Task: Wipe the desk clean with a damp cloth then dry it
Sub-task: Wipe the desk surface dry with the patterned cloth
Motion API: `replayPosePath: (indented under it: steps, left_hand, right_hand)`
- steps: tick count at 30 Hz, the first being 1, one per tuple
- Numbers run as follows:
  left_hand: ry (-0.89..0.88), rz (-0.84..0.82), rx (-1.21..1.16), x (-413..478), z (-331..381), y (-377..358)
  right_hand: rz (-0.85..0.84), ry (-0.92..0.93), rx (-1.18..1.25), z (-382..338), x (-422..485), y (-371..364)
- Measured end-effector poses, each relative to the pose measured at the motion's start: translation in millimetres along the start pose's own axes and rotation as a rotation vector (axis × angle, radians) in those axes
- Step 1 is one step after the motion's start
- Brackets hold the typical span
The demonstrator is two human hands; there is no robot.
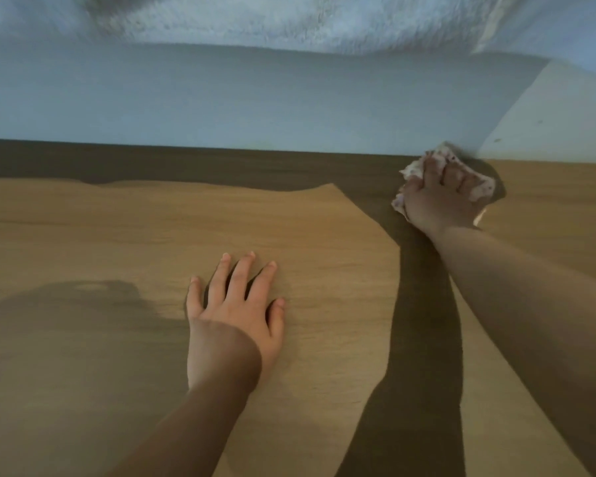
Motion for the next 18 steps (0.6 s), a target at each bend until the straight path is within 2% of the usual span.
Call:
replayPosePath:
  steps: [1,3,5,6,7,8,12,14,16,18]
  left_hand:
    - [-0.002,-0.007,0.003,0,1,0]
    - [-0.004,-0.017,-0.003,0,0,0]
    - [0.000,-0.015,-0.005,0,-1,0]
    - [-0.001,-0.018,-0.007,0,-1,0]
    - [-0.001,-0.021,-0.014,0,-1,0]
    - [0.001,-0.022,-0.025,0,-1,0]
    - [0.004,-0.036,-0.027,1,1,2]
    - [0.011,-0.060,-0.017,2,2,2]
    - [0.013,-0.094,-0.015,1,2,2]
    - [0.020,-0.089,-0.019,0,1,3]
  right_hand:
    - [-0.086,0.060,0.086,-21,-10,-7]
    - [-0.228,0.426,0.084,-79,-46,-29]
    - [-0.221,0.750,-0.065,-123,-92,-38]
    - [-0.217,0.839,-0.134,-125,-102,-38]
    - [-0.206,0.854,-0.153,-112,-99,-34]
    - [-0.177,0.775,-0.132,-87,-87,-28]
    - [-0.017,0.104,-0.185,53,-43,15]
    - [-0.017,-0.043,-0.161,67,-52,20]
    - [-0.071,0.028,-0.112,37,-85,7]
    - [-0.115,0.359,-0.150,-17,-133,-14]
Point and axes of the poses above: each hand's wrist, its own x-axis towards the middle knuckle, its own y-axis out of the back of the hand, z = x × y, the point moved 4 cm from there along x, towards the middle knuckle, and after that the axes turned 9 degrees about y, right-handed, at the moved point
